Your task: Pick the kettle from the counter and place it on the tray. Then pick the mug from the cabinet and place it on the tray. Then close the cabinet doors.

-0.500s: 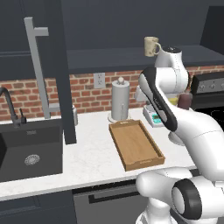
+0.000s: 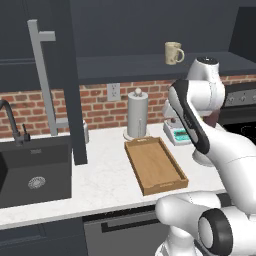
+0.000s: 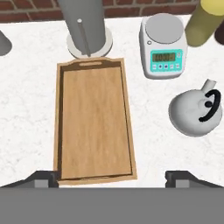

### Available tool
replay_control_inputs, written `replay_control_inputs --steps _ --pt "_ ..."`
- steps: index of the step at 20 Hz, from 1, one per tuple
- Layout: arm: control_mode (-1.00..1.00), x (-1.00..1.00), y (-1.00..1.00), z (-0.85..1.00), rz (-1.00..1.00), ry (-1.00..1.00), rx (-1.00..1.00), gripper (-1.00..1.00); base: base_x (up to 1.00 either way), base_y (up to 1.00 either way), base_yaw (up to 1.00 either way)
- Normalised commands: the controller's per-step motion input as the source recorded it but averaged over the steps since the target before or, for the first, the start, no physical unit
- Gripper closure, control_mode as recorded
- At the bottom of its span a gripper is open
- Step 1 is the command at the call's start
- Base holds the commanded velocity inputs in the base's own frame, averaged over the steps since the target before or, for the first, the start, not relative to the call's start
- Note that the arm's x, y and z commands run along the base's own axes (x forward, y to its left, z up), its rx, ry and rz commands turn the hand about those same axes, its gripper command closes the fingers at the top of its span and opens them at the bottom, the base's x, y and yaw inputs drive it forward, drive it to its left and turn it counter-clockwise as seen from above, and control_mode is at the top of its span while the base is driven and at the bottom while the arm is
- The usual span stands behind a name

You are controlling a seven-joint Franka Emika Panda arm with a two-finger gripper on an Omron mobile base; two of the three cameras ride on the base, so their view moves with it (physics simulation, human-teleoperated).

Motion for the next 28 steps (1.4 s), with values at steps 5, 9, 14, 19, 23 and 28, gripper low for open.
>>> replay_control_inputs --steps 5,9,14,19,23,28 --pt "-1.0 -0.2 -0.57 -0.29 -0.17 -0.01 0.0 -1.0 0.0 0.0 0.0" --pt "-1.0 -0.15 -0.6 -0.38 -0.17 0.0 -0.01 -1.0 0.0 0.0 0.0" --pt "-1.0 0.0 -0.66 -0.45 -0.1 0.0 -0.04 -1.0 0.0 0.0 0.0" --pt "-1.0 0.04 -0.67 -0.41 -0.1 -0.02 0.0 -1.0 0.0 0.0 0.0" --pt "-1.0 0.21 -0.49 -0.33 -0.04 -0.06 0.01 -1.0 0.0 0.0 0.0" --pt "-1.0 0.29 -0.47 -0.31 -0.01 -0.03 0.0 -1.0 0.0 0.0 0.0"
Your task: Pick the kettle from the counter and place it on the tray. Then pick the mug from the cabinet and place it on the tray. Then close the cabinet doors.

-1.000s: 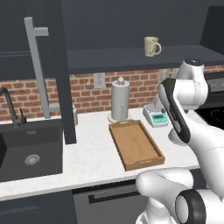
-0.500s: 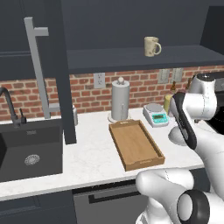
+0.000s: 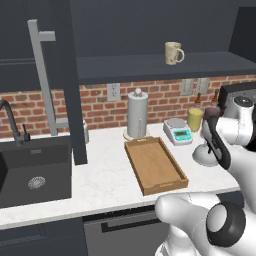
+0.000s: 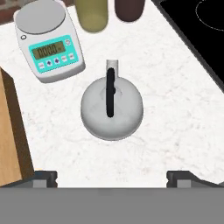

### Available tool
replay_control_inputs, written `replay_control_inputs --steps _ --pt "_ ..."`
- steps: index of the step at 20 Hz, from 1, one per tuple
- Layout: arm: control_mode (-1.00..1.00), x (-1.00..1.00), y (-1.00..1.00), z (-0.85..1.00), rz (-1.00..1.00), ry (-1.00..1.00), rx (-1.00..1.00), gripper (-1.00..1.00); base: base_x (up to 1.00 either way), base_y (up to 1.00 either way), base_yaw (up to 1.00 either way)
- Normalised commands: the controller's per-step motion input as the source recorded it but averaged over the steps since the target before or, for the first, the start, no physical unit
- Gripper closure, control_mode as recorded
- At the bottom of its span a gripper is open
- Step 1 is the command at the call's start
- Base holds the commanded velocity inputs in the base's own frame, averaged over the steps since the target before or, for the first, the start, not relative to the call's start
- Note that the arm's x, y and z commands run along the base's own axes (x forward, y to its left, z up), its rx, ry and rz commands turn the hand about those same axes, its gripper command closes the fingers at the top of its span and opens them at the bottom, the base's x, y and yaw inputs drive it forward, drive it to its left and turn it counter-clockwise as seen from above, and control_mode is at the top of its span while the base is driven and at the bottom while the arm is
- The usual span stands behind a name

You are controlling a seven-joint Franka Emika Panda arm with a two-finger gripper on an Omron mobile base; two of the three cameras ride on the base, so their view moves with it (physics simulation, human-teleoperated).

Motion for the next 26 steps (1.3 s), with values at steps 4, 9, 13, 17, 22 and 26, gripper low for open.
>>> replay_control_inputs --steps 4,9,13,17,22,26 --pt "-1.0 0.4 -0.23 -0.27 0.0 -0.03 0.0 -1.0 0.0 0.0 0.0" --pt "-1.0 0.52 -0.18 -0.18 0.0 0.0 0.0 -1.0 0.0 0.0 0.0" --pt "-1.0 0.45 -0.08 -0.18 0.0 0.0 0.0 -1.0 0.0 0.0 0.0" --pt "-1.0 0.32 -0.06 -0.18 0.0 0.0 0.0 -1.0 0.0 0.0 0.0" --pt "-1.0 0.19 -0.07 -0.2 0.0 0.0 0.0 -1.0 0.0 0.0 0.0" --pt "-1.0 0.19 -0.07 -0.24 0.0 0.0 0.0 -1.0 0.0 0.0 0.0"
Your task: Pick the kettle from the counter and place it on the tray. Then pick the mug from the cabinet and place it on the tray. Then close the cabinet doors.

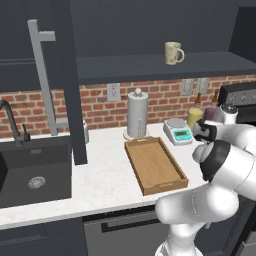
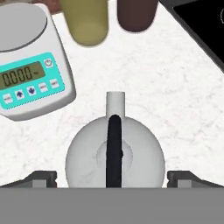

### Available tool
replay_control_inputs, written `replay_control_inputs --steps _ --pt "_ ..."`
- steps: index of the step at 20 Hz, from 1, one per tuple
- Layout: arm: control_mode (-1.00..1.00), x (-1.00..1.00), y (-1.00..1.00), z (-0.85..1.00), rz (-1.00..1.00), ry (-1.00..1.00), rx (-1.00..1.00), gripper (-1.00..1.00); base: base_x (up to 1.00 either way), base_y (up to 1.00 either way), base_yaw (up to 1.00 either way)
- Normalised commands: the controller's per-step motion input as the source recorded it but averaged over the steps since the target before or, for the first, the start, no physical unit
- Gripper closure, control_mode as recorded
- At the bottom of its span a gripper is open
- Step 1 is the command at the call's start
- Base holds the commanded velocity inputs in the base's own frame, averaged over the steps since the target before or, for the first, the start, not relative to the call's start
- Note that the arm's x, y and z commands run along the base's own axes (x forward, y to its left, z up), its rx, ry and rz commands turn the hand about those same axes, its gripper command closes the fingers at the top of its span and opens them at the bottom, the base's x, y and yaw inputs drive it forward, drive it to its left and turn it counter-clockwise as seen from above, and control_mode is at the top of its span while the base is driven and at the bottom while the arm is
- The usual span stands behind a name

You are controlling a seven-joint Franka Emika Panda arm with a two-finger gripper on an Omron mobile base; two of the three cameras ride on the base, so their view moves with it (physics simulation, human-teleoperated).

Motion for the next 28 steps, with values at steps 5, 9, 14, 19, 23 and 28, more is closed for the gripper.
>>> replay_control_inputs --steps 5,9,14,19,23,28 --pt "-1.0 0.16 -0.04 -0.25 0.0 0.0 0.0 -1.0 0.0 0.0 0.0" --pt "-1.0 0.04 0.0 -0.22 0.0 0.0 0.0 -1.0 0.0 0.0 0.0" --pt "-1.0 0.0 -0.02 -0.16 0.0 0.0 0.0 -1.0 0.0 0.0 0.0" --pt "-1.0 -0.05 -0.02 -0.17 0.0 -0.01 0.0 -1.0 0.0 0.0 0.0" --pt "-1.0 -0.08 -0.01 -0.12 0.0 -0.03 0.0 1.0 0.0 0.0 0.0" --pt "-1.0 -0.13 0.0 -0.15 0.0 -0.04 -0.03 1.0 0.0 0.0 0.0"
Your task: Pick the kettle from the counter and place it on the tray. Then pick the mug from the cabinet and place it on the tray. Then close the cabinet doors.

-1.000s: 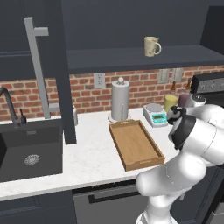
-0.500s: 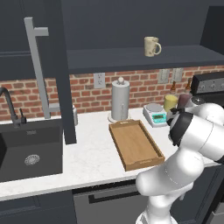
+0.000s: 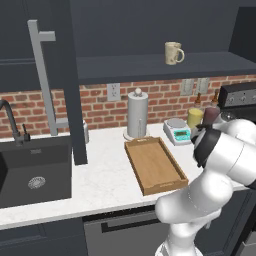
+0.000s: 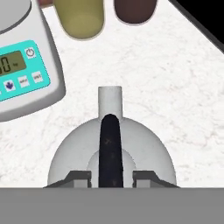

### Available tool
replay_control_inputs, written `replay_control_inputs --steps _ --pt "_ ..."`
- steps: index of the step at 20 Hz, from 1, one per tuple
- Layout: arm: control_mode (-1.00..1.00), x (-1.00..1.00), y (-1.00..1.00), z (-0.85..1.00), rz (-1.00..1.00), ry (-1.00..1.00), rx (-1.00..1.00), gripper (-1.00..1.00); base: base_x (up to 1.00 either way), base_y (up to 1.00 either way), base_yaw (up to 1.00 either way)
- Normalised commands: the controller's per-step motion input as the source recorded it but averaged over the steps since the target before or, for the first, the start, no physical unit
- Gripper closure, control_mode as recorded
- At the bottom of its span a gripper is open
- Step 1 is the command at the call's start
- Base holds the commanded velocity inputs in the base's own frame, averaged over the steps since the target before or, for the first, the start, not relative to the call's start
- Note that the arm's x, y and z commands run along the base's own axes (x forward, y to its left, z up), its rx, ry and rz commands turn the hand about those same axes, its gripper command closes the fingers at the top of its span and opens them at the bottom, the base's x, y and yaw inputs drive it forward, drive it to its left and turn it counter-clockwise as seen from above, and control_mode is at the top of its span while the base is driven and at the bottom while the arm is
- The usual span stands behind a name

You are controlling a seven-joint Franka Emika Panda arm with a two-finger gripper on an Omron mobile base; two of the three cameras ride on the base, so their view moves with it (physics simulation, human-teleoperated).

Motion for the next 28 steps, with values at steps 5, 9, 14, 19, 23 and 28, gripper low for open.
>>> replay_control_inputs --steps 5,9,14,19,23,28 --pt "-1.0 -0.28 0.01 -0.01 0.0 -0.02 -0.01 1.0 0.0 0.0 0.0" --pt "-1.0 -0.38 0.09 0.06 0.05 -0.06 -0.11 1.0 0.0 0.0 0.0" --pt "-1.0 -0.29 0.06 0.36 0.08 -0.01 -0.05 1.0 0.0 0.0 0.0" --pt "-1.0 -0.43 0.15 0.46 0.13 -0.04 -0.09 1.0 0.0 0.0 0.0" --pt "-1.0 -0.45 0.28 0.58 0.18 -0.17 -0.03 1.0 0.0 0.0 0.0" --pt "-1.0 -0.37 0.55 0.49 0.1 -0.02 0.0 1.0 0.0 0.0 0.0"
